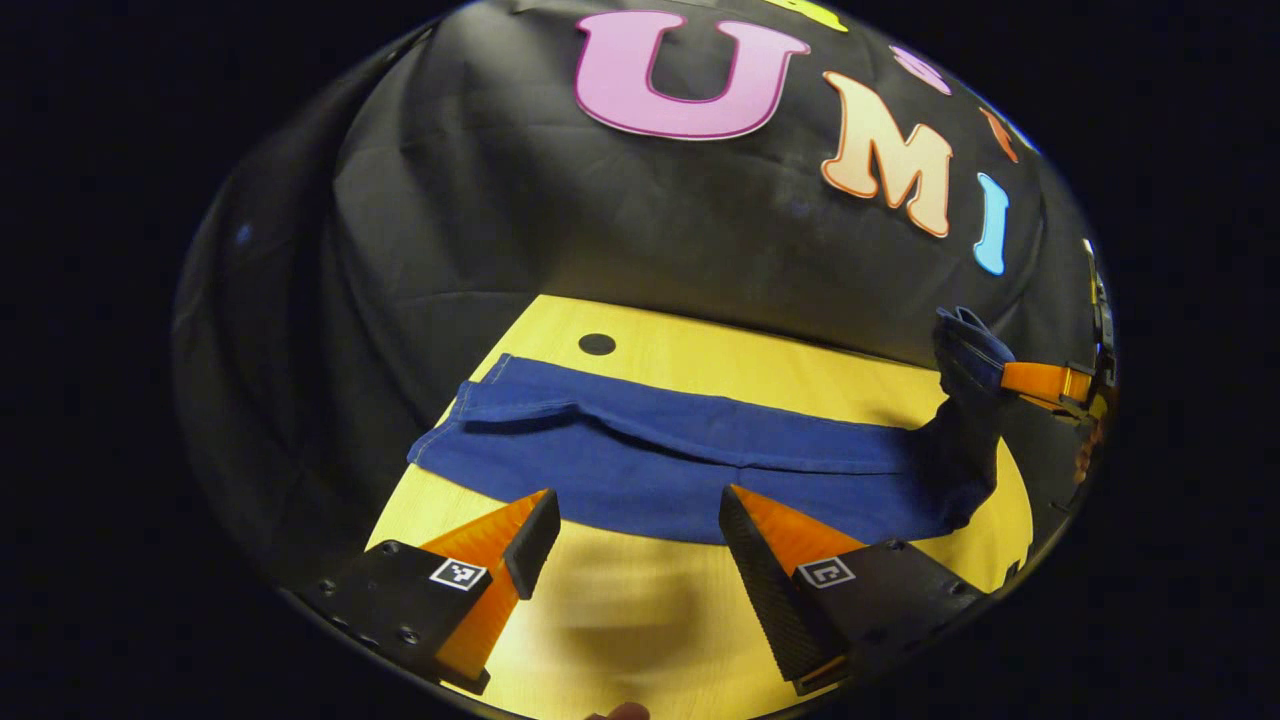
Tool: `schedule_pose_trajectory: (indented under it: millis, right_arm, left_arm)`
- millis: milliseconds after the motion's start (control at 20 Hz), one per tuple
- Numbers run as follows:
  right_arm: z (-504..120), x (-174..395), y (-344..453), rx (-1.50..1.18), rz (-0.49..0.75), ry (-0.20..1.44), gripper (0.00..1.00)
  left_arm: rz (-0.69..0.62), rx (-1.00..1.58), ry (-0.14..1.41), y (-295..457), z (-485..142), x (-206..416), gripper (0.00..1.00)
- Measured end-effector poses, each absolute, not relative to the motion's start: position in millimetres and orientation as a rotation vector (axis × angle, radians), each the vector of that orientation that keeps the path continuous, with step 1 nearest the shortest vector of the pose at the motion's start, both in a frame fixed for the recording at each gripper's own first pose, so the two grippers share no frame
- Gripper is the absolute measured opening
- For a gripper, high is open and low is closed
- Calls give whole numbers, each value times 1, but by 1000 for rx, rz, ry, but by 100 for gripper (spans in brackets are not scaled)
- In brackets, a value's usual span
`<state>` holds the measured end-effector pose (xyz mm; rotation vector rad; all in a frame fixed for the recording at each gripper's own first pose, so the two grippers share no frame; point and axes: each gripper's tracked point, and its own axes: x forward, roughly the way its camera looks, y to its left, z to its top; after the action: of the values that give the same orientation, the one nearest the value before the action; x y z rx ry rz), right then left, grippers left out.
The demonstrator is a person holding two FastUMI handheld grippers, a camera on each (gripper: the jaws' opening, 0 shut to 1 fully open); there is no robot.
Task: Grasp the waist and the cuffs of the jeans and fold them to make the two legs overlap; first hold the waist and fold one-third of the jeans toward the cuffs, then hold the cuffs and fold the remaining one-third in the same direction to finish folding.
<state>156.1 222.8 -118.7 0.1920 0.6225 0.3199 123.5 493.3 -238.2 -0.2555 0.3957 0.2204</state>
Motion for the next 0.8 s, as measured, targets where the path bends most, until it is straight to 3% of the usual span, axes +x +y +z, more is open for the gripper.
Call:
schedule_pose_trajectory:
  millis: [250, 500, 700, 800]
  right_arm:
    - [-192, 130, 307, 207, 467, 741, 2]
    - [-275, 102, 337, 134, 538, 880, 2]
    - [-266, 106, 337, 139, 529, 896, 3]
    - [-273, 100, 343, 171, 568, 912, 9]
  left_arm:
    - [263, -261, 400, 516, -248, 116, 97]
    - [299, -268, 382, 537, -247, 115, 97]
    - [364, -242, 371, 574, -245, 113, 96]
    - [381, -266, 359, 594, -242, 115, 96]
